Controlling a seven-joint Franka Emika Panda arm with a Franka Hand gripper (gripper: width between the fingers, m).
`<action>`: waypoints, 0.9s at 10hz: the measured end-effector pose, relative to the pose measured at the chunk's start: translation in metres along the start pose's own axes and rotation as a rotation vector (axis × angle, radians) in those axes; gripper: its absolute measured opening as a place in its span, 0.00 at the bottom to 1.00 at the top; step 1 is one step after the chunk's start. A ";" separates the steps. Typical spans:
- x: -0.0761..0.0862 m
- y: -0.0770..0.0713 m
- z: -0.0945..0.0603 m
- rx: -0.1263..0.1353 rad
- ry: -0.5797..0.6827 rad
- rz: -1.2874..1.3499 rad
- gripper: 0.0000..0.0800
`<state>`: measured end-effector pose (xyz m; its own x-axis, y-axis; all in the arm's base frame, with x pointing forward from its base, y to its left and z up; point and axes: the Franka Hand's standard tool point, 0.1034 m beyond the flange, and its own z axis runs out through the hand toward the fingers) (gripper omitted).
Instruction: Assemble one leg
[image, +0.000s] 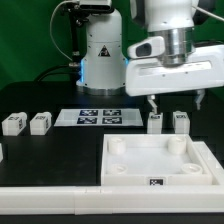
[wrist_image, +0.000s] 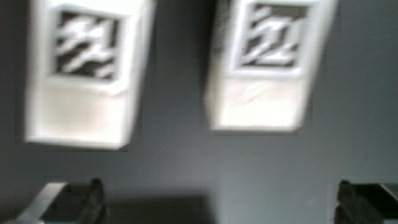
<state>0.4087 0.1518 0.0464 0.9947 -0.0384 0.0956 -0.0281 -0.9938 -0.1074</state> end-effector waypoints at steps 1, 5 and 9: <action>-0.004 -0.009 0.002 0.003 0.002 -0.020 0.81; -0.010 -0.009 0.006 -0.009 -0.090 -0.036 0.81; -0.014 -0.012 0.003 -0.027 -0.478 -0.022 0.81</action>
Offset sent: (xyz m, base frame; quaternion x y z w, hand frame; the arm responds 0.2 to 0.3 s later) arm 0.0000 0.0000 0.0000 0.0000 0.0000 0.0000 1.0000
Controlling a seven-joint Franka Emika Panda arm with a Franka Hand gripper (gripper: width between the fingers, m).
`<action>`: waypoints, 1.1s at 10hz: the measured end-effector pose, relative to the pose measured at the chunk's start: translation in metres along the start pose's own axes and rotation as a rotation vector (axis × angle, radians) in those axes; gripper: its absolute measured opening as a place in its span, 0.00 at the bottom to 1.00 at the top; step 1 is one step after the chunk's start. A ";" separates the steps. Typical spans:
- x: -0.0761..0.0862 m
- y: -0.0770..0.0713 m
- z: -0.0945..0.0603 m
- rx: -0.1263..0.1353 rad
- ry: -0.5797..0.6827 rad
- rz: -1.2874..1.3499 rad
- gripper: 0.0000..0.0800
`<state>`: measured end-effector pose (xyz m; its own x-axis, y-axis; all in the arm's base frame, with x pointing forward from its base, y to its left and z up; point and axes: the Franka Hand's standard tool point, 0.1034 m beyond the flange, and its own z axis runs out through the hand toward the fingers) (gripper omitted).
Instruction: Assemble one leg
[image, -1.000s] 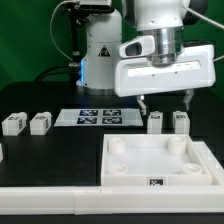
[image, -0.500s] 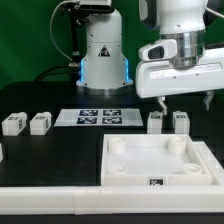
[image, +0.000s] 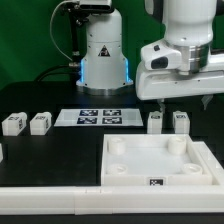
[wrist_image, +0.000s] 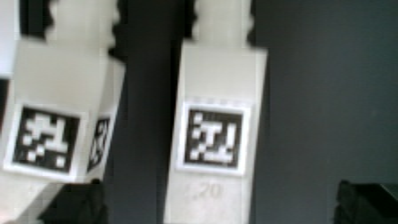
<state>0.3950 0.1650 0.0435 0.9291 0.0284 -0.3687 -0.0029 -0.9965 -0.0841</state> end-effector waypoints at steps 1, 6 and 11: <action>-0.005 -0.002 0.000 -0.002 -0.120 0.002 0.81; 0.005 -0.002 0.010 0.015 -0.497 0.011 0.81; 0.008 -0.002 0.029 0.014 -0.488 0.021 0.81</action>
Offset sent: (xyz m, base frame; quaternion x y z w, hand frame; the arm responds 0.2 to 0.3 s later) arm 0.0049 0.0006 -0.0054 0.0039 -0.2639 -0.0081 0.9645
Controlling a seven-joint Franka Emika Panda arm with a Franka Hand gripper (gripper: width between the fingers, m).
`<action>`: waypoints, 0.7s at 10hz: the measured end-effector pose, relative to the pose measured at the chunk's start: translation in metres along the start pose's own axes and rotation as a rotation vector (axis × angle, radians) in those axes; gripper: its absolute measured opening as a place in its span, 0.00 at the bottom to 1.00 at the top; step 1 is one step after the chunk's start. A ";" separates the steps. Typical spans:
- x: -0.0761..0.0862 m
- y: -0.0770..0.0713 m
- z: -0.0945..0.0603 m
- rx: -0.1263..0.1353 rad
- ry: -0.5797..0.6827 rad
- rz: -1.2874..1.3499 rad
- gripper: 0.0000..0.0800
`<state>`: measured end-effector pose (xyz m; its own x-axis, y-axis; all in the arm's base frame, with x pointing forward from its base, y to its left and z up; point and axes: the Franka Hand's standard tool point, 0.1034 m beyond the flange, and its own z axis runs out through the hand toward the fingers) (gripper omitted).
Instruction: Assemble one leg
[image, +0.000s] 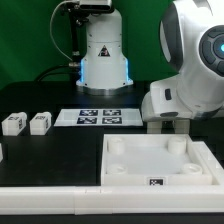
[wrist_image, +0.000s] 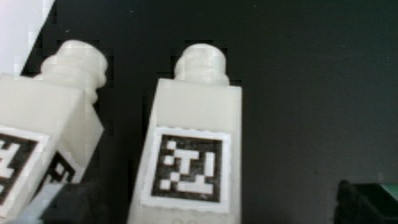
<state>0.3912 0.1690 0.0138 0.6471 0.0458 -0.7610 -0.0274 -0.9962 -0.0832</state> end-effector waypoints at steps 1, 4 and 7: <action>0.001 0.002 0.002 0.002 0.005 0.003 0.81; 0.001 0.006 0.013 0.002 0.009 0.010 0.81; 0.000 0.008 0.015 0.003 0.004 0.014 0.68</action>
Offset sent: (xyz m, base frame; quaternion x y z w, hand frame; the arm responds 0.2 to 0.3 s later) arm -0.0144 -0.0070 -0.0164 -0.0152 0.0167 0.0106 0.9997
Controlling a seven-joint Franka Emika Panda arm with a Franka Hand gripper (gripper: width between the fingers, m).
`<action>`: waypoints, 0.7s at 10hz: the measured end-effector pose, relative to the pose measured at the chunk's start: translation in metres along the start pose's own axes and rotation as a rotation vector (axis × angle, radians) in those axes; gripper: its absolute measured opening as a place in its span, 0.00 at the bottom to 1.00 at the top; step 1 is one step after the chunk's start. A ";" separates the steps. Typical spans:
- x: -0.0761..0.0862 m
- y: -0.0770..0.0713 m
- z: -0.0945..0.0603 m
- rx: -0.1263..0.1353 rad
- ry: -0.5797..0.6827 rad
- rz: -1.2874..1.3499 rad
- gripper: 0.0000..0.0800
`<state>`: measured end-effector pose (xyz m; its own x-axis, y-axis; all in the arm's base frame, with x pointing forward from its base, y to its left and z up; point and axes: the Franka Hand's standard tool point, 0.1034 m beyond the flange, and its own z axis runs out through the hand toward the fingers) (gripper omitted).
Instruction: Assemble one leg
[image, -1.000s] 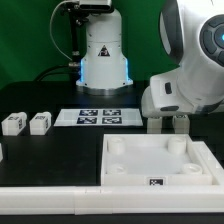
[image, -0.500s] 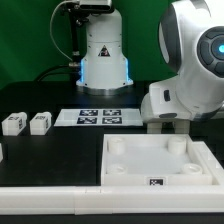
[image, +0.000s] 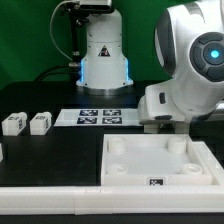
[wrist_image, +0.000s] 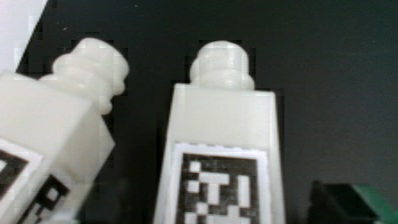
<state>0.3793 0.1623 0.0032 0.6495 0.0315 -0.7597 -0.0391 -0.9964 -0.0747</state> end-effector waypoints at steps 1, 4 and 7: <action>0.000 0.000 0.000 0.000 0.000 0.000 0.44; 0.000 0.000 0.000 0.000 0.000 0.000 0.36; -0.015 0.000 -0.016 -0.002 -0.017 -0.004 0.36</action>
Offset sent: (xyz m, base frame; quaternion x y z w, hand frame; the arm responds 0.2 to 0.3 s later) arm 0.0018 0.0021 0.0010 0.0019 -0.0001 0.0036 1.0000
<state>0.3821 0.1602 0.0247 0.6368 0.0363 -0.7702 -0.0354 -0.9965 -0.0762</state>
